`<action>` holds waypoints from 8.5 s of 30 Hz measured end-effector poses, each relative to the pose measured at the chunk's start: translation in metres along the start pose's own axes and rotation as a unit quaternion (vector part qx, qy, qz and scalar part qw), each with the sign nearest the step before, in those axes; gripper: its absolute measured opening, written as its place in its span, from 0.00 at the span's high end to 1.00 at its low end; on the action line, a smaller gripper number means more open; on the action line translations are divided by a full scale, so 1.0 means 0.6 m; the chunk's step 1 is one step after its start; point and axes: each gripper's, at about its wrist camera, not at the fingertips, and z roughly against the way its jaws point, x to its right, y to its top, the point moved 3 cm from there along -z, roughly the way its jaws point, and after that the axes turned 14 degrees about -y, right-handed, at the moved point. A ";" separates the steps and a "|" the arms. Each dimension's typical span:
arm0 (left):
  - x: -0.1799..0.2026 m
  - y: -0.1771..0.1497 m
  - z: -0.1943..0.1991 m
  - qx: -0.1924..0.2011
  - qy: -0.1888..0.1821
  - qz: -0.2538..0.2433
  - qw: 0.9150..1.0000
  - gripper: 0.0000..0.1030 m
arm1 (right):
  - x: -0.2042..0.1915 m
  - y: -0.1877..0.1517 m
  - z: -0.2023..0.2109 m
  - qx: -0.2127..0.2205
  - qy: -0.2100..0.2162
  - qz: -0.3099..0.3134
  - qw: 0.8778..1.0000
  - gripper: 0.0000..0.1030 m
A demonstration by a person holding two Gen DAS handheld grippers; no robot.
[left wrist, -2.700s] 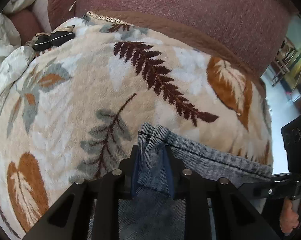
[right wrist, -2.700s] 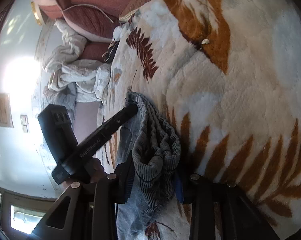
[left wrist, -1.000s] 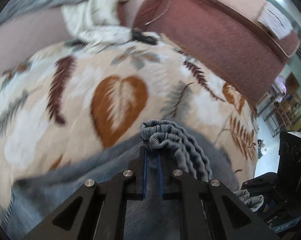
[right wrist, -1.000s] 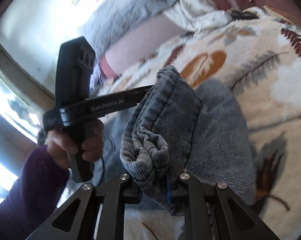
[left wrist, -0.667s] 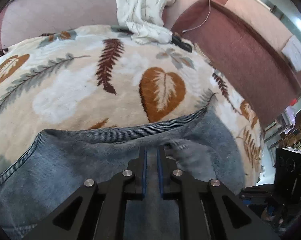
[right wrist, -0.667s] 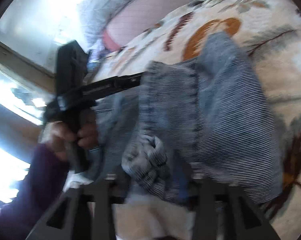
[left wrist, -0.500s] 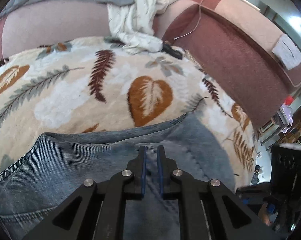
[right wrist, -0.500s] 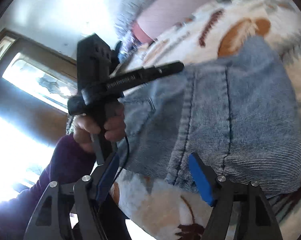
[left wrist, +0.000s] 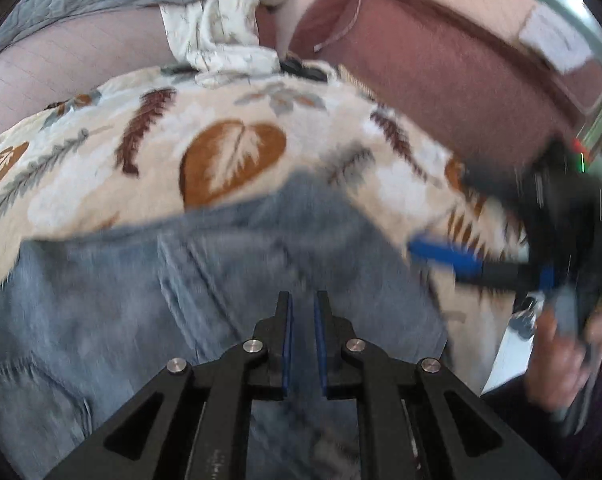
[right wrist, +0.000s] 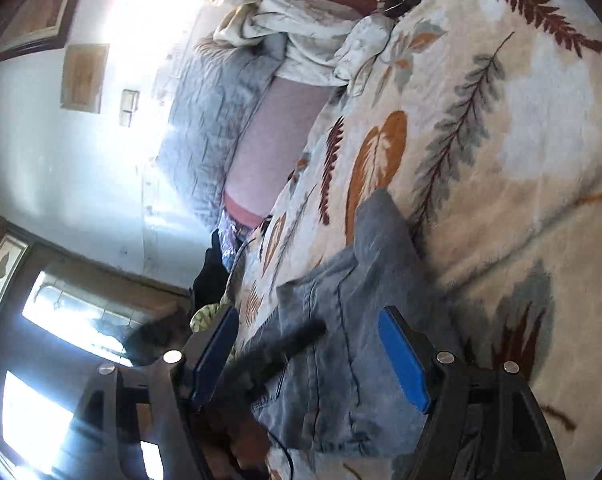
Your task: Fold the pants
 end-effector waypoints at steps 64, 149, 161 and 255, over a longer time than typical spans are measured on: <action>-0.129 -0.236 0.389 0.180 0.434 0.146 0.870 0.17 | -0.360 -0.301 -0.220 0.014 -0.065 0.432 0.899 0.19; -0.282 -0.354 0.426 0.261 0.216 0.335 0.879 0.80 | -0.520 -0.414 -0.593 -0.239 -0.175 0.566 0.769 0.87; -0.227 -0.320 0.438 0.299 0.206 0.281 0.888 0.84 | -0.527 -0.344 -0.442 -0.160 -0.087 0.469 0.864 0.87; -0.032 -0.179 0.302 0.209 0.084 0.041 0.973 0.27 | -0.147 -0.118 -0.215 -0.186 0.029 0.112 0.976 0.29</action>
